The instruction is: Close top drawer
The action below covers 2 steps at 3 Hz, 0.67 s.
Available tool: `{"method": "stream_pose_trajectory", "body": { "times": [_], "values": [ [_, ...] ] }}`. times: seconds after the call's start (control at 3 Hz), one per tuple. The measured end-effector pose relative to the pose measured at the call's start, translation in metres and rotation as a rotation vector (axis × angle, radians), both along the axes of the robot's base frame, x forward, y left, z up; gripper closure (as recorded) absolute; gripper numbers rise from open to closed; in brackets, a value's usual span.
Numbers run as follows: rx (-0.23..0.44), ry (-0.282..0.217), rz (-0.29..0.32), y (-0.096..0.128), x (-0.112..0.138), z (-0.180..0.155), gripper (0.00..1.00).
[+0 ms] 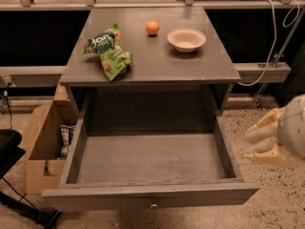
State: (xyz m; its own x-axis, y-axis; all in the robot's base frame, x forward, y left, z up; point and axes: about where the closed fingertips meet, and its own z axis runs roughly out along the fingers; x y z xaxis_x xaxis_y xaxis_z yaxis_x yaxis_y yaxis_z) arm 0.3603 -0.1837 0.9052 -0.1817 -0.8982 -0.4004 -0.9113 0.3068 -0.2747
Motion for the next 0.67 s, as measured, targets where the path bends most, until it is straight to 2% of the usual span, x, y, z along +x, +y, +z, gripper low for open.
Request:
{"method": "stream_pose_trajectory", "body": {
  "times": [0.33, 0.67],
  "values": [
    [0.05, 0.016, 0.003, 0.01, -0.027, -0.061, 0.83],
    [0.062, 0.132, 0.009, 0.017, -0.057, -0.151, 1.0]
  ]
}}
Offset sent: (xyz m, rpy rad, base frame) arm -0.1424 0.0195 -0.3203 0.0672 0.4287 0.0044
